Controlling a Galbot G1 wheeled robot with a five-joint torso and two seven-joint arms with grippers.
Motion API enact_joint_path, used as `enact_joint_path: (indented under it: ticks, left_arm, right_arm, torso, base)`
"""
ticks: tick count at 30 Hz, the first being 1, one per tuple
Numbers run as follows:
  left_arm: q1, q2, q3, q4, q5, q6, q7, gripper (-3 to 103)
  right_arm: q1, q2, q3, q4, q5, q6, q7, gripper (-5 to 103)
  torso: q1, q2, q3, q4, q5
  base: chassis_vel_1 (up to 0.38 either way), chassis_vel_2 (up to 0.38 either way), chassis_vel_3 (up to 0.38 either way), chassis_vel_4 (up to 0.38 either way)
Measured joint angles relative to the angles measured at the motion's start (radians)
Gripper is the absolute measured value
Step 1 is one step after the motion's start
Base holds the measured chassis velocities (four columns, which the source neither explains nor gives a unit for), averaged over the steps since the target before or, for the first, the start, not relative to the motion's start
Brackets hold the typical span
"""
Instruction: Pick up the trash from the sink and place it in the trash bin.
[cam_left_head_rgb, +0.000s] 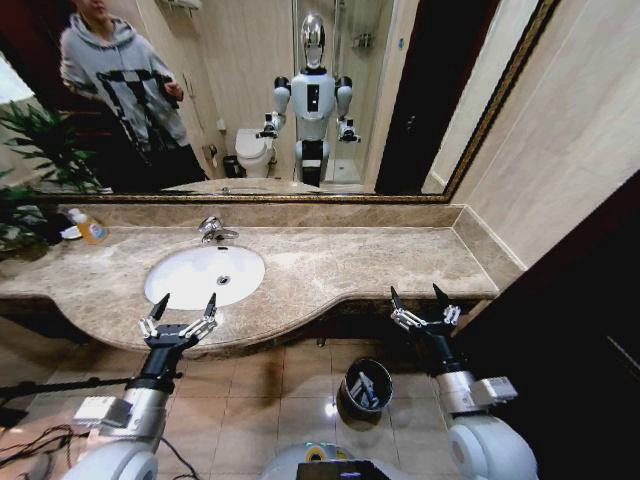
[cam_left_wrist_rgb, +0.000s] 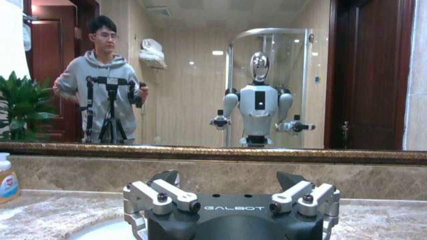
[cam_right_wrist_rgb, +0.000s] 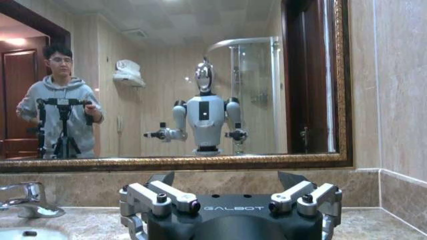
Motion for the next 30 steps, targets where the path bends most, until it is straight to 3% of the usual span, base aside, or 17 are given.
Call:
enact_joint_path:
  ticks: [30]
  left_arm:
    - [0.0, 0.0, 0.0, 0.0, 0.0, 0.0, 0.0, 100]
  right_arm:
    - [0.0, 0.0, 0.0, -0.005, 0.0, 0.0, 0.001, 100]
  torso:
    - [0.0, 0.0, 0.0, 0.0, 0.0]
  base:
    - [0.0, 0.0, 0.0, 0.0]
